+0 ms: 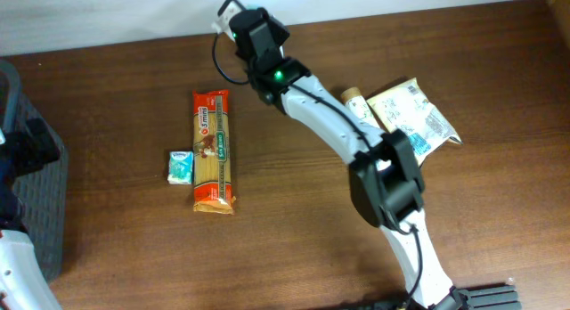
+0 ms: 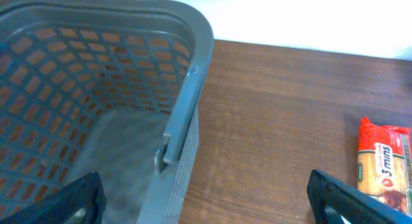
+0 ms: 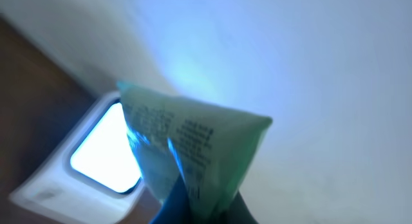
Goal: Scan the item barcode
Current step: 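Carry the green wipes pack right and drop it on the white bag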
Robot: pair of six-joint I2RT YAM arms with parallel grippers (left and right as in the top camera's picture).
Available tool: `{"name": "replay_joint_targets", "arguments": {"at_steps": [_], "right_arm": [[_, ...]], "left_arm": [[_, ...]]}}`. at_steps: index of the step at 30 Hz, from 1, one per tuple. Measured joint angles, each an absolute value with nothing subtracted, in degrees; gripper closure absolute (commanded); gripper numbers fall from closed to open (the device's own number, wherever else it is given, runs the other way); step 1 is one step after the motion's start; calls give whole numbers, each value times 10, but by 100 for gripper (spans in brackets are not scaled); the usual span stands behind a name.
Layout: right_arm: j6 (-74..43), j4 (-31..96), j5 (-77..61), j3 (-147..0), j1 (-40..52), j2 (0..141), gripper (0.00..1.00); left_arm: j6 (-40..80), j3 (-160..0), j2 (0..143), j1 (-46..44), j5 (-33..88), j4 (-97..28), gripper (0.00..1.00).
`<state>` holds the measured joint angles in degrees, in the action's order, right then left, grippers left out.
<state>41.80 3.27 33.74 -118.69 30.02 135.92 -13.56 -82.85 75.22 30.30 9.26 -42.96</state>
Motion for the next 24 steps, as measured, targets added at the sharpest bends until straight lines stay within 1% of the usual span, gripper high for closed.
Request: {"name": "replay_joint_targets", "arguments": {"at_steps": [3,7,12,24], "right_arm": [[517,-29,371,-1187,298,1393,96],[568,-72,376,-1187,296,1409,96],[589,-89,359,-1187,291,1411,96],[592,-106,331,-1187,267,1427,96]], "left_arm": [[-136,-828,752,303,92,-430,1],[-136,-828,752,303,92,-430,1],[-136,-828,752,303,92,-431,1],[-136,-828,752,303,92,-431,1]]}}
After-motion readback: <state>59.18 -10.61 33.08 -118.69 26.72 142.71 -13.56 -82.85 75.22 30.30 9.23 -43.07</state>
